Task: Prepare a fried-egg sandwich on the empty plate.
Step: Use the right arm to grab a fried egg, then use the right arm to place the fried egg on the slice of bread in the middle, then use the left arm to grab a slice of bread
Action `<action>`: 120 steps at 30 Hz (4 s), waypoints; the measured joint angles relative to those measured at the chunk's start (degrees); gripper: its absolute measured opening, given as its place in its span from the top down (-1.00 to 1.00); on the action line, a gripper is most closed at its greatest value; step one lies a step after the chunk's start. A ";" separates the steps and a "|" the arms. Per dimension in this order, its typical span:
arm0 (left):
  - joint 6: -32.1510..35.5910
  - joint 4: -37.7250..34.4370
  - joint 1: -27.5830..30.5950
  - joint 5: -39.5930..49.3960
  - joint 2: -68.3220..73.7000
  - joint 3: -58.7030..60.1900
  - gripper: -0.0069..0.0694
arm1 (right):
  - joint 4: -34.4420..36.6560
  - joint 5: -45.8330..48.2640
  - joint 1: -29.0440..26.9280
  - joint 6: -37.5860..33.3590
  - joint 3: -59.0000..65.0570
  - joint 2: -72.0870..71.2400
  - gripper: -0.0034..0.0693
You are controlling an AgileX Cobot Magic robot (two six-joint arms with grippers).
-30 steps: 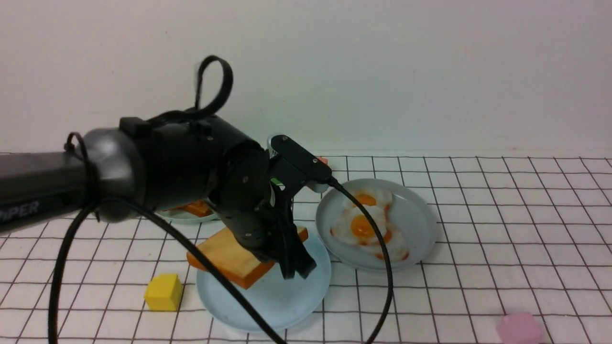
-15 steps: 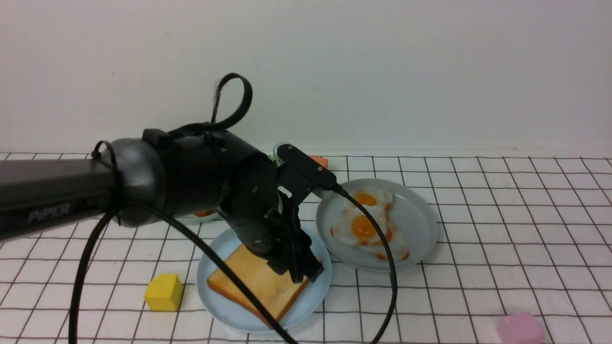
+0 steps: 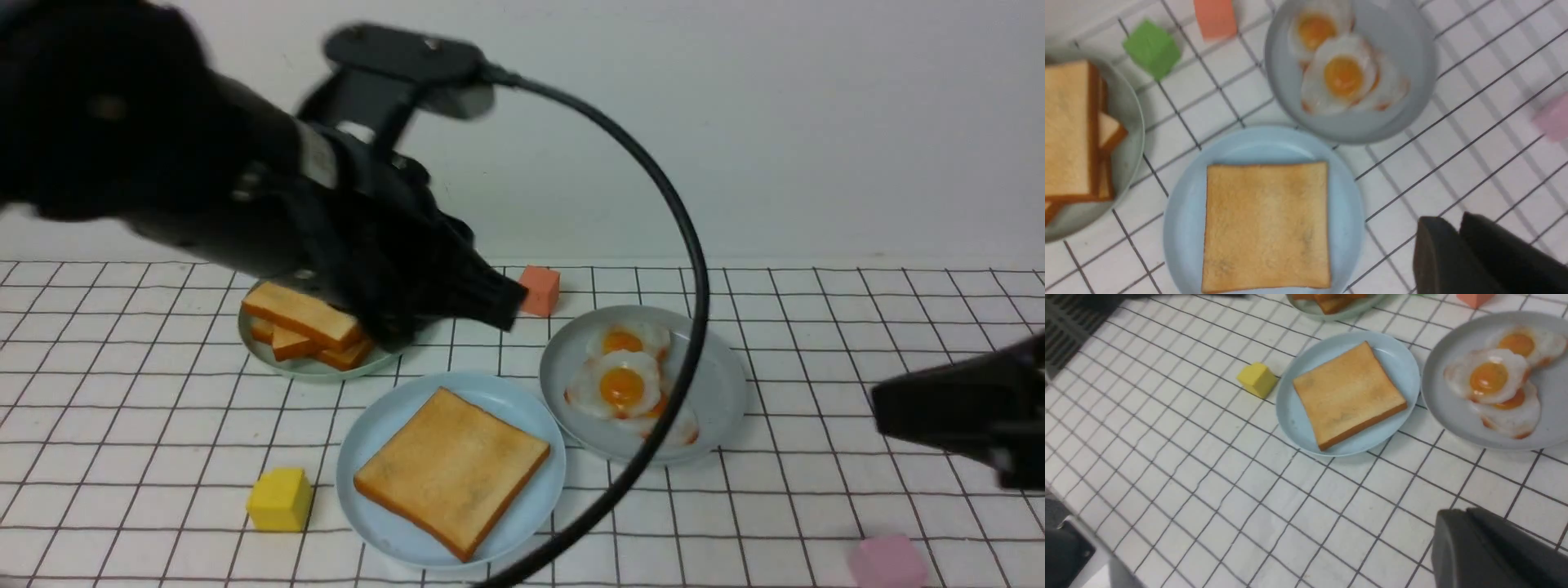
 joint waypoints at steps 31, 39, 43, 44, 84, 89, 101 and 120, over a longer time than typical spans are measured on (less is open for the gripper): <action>-1.94 -4.60 0.00 -15.41 -48.43 36.77 0.85 | 2.94 -2.91 -6.78 3.06 -40.60 67.67 -0.01; -1.99 -4.82 0.00 -15.41 -48.43 36.77 0.85 | 6.72 -5.84 -6.78 3.01 -40.73 70.71 -0.01; -2.10 -4.94 0.00 -15.41 -48.43 36.77 0.85 | 7.88 -6.12 -6.78 2.63 -40.77 71.31 -0.01; -2.10 -4.94 0.00 -15.41 -48.43 36.79 0.85 | 7.89 -6.12 -6.78 2.51 -40.77 71.33 -0.01; -9.21 5.27 0.00 -10.50 -48.43 36.84 0.85 | 15.76 5.78 2.54 -4.41 -30.34 50.64 0.69; -12.48 8.16 0.00 -10.15 -48.43 36.84 0.85 | 24.98 -6.24 8.95 -7.21 -26.63 54.51 0.69; -13.04 8.46 0.00 -10.04 -48.43 36.84 0.85 | 42.94 -15.87 10.98 -15.84 -26.63 65.01 0.69; -15.29 8.52 0.00 -10.04 -46.65 36.84 0.83 | 20.68 -7.12 5.41 -5.98 -26.63 58.64 0.04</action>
